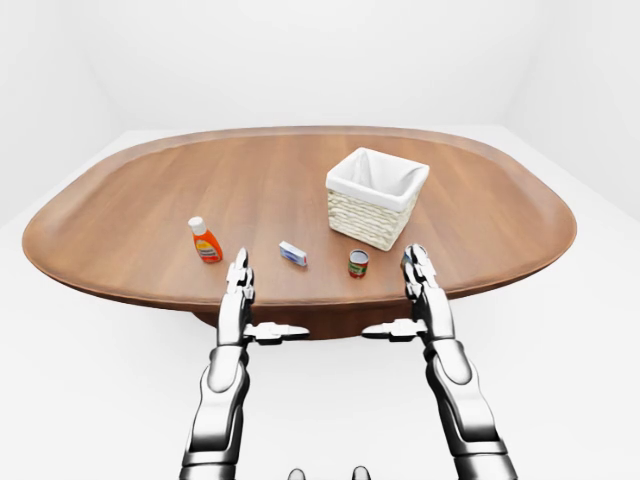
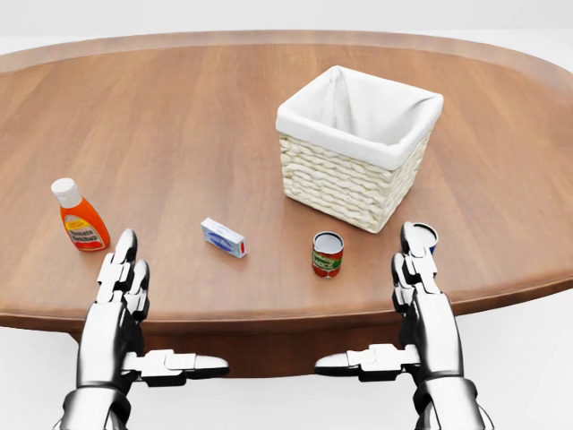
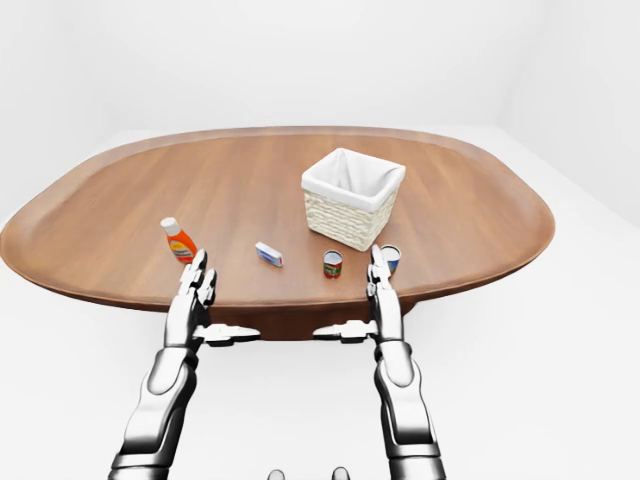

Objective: Pick up the alphabet soup and the cream cheese box, and put them in the basket.

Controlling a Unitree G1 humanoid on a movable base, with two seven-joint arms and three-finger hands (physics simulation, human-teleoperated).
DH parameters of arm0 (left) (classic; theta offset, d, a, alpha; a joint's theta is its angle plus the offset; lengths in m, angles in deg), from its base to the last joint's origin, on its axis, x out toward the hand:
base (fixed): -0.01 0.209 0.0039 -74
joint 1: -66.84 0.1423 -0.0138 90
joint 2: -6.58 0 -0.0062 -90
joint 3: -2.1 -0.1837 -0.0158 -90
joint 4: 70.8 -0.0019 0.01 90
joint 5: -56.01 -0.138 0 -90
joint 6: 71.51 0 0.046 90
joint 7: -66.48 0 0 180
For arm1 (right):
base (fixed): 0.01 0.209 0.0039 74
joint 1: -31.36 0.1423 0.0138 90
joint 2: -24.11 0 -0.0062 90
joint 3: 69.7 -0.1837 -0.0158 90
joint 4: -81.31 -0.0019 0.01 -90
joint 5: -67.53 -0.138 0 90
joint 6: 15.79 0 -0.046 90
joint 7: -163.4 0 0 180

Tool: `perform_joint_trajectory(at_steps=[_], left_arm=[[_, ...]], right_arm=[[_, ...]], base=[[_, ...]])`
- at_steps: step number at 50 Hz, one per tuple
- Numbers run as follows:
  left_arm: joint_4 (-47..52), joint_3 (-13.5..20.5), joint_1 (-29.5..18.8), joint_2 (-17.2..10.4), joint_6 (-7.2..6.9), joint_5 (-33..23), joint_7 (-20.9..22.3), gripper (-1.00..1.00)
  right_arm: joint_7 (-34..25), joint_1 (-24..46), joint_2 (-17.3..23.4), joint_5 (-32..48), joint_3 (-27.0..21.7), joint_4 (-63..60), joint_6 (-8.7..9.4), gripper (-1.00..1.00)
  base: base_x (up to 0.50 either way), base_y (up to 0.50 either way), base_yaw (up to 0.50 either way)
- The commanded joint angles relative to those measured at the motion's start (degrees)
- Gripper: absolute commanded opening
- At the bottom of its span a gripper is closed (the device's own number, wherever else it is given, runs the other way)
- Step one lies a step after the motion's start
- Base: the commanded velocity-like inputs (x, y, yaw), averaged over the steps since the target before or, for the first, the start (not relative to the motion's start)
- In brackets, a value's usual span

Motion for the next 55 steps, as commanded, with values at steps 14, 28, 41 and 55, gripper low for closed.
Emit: perform_joint_trajectory(at_steps=[14,28,41,55], left_arm=[[-1.6,1.5,-0.6,-0.9,1.83,0.3,0.9,1.0],[-1.4,1.4,-0.5,-0.8,1.85,0.2,0.8,1.0],[-1.6,1.5,-0.6,-0.8,1.93,0.3,0.8,1.0],[-2.0,1.6,-0.8,-0.8,2.17,0.4,0.8,1.0]], right_arm=[[-1.9,0.4,0.6,-0.7,-1.2,0.9,0.22,1.0],[-2.2,0.5,0.7,-0.7,-1.2,1.6,-0.33,1.0],[-2.3,0.6,0.7,-0.7,-1.3,2.0,-0.58,1.0],[-2.2,0.6,0.7,-0.6,-1.2,1.7,-0.42,1.0]], base=[[0.0,0.0,0.0],[0.0,-0.04,0.0],[0.0,-0.19,0.0],[0.0,-0.19,0.0]])
